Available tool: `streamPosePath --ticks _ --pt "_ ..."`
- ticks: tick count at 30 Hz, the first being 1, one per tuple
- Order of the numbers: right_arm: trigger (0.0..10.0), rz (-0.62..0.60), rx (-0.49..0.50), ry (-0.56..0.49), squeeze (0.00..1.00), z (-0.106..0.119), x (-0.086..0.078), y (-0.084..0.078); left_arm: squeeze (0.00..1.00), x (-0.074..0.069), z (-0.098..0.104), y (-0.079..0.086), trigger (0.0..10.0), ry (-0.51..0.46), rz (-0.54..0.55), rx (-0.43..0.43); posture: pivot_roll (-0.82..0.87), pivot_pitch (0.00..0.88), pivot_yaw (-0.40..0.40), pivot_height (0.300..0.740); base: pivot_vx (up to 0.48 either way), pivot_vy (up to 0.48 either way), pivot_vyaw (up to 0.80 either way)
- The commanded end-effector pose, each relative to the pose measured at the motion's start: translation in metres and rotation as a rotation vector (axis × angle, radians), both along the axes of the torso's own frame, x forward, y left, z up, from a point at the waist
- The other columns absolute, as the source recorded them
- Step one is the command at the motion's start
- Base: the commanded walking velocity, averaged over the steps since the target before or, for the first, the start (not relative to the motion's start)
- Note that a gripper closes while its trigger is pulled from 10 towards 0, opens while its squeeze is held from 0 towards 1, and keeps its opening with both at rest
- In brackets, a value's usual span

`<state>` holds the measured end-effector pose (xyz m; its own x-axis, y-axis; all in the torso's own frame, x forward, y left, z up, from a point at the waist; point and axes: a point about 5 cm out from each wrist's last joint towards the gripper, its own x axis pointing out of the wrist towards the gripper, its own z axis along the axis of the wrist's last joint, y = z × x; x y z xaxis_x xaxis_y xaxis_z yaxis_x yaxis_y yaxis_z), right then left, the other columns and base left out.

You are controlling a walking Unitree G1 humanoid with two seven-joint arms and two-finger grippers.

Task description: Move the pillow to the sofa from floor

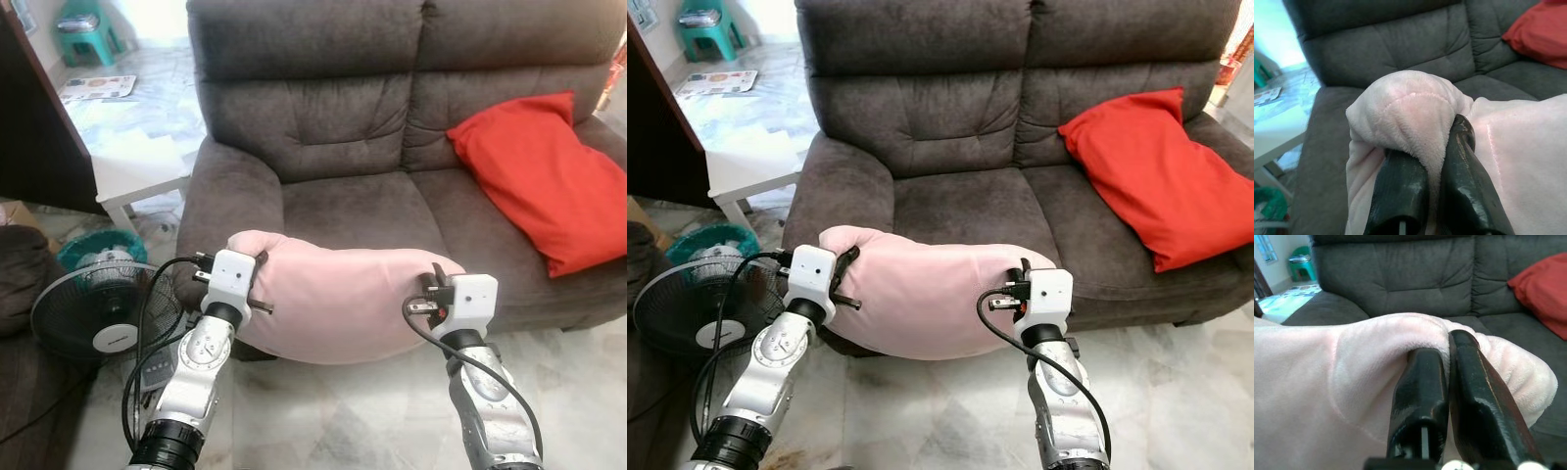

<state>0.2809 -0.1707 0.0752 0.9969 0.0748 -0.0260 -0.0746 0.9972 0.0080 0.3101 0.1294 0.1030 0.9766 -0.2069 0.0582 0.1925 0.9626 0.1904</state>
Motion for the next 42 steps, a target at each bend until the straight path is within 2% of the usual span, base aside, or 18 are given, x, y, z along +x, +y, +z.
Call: streamPosePath --ticks 1,6,12,18,19,21,23,27,31,36,42 --pt "10.0 0.003 0.010 -0.058 0.00 0.012 0.005 0.001 0.00 0.001 0.011 -0.004 10.0 -0.062 -0.018 -0.015 0.12 0.000 -0.023 0.740 0.000 -0.442 0.00" --pt "10.0 0.005 0.010 -0.055 0.00 0.012 0.005 0.001 0.00 0.002 0.012 -0.003 10.0 -0.063 -0.008 -0.015 0.12 0.000 -0.025 0.740 0.000 -0.336 0.00" --pt "10.0 0.006 -0.002 -0.055 0.00 0.013 0.005 0.000 0.00 0.001 0.009 0.001 10.0 -0.053 0.016 -0.036 0.12 0.000 -0.030 0.740 0.000 0.000 0.00" --pt "10.0 0.008 -0.003 -0.068 0.00 0.017 0.006 -0.001 0.00 0.001 0.012 0.015 10.0 -0.081 0.101 -0.032 0.12 0.000 -0.037 0.740 0.000 0.000 0.00" --pt "10.0 0.011 -0.008 -0.071 0.00 0.018 0.007 -0.001 0.00 0.002 0.017 0.024 10.0 -0.110 0.142 -0.022 0.13 0.000 -0.041 0.740 0.000 0.000 0.00" --pt "10.0 0.012 -0.008 -0.072 0.00 0.018 0.008 -0.002 0.00 0.004 0.021 0.030 10.0 -0.135 0.155 0.011 0.13 0.000 -0.042 0.740 0.000 0.000 0.00" --pt "10.0 0.014 -0.008 -0.071 0.00 0.019 0.008 -0.001 0.00 0.006 0.027 0.033 10.0 -0.168 0.139 0.060 0.13 0.000 -0.042 0.740 0.000 0.000 0.00" --pt "10.0 0.017 -0.008 -0.069 0.00 0.019 0.008 -0.001 0.00 0.009 0.039 0.036 10.0 -0.225 0.129 0.103 0.13 0.000 -0.042 0.740 0.000 0.000 0.00" --pt "10.0 0.020 -0.007 -0.066 0.00 0.018 0.008 0.000 0.00 0.009 0.046 0.028 10.0 -0.250 0.073 0.100 0.13 0.005 -0.043 0.740 0.000 0.000 0.00" --pt "10.0 0.024 -0.007 -0.067 0.00 0.019 0.009 0.001 0.00 0.004 0.040 0.005 10.0 -0.189 -0.020 -0.037 0.13 0.008 -0.043 0.740 0.000 0.000 0.00" --pt "10.0 0.028 -0.009 -0.067 0.00 0.019 0.010 0.002 0.00 -0.005 0.027 -0.001 10.0 -0.153 -0.032 -0.020 0.13 0.017 -0.043 0.740 0.000 0.000 0.00"
